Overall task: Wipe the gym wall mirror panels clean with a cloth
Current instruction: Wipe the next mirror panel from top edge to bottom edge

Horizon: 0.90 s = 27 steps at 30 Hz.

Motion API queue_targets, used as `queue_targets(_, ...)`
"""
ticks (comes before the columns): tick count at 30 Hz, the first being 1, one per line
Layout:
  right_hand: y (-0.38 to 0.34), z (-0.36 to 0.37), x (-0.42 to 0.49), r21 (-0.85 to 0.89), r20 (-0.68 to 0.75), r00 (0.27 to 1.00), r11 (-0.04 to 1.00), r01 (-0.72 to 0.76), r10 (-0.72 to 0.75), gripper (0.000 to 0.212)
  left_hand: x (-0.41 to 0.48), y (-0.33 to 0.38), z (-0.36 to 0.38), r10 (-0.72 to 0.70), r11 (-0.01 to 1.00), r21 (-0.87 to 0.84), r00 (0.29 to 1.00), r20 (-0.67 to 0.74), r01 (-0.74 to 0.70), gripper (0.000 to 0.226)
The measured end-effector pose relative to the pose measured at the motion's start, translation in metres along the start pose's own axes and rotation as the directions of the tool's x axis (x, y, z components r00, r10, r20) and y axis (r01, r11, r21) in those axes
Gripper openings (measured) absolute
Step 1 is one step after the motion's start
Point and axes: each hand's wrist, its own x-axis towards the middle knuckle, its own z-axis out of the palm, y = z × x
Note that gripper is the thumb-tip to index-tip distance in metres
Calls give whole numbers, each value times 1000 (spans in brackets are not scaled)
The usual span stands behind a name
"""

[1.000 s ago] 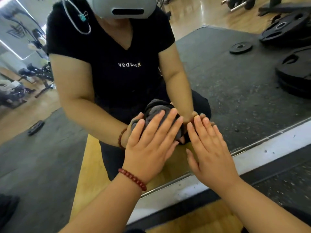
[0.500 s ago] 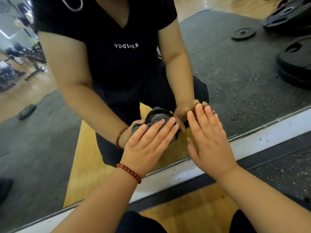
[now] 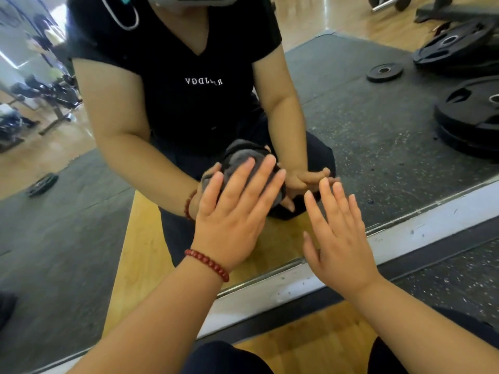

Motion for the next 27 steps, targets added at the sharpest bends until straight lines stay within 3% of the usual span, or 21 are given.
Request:
queue_targets(4,-5,-19,22,-14,-71,995,997,75,-76,68,8,-17,-12,62,995,67,995,80,-68,59)
queue_targets(11,-8,-60,93,-87,-253,946,979,186,-202,62,100,-61,-53,-127,992,9,989,-74,128,52)
queue_targets(18,-4,-138,226,-174,-495,806,946,274,-325,58,164,-102,-78,-75,995,52,990,-123,82,56)
queue_targets(27,2,-154,272,-193,-568,745,936,293,-350,58,223,-128,-102,-153,979,105,974,-169,172,59)
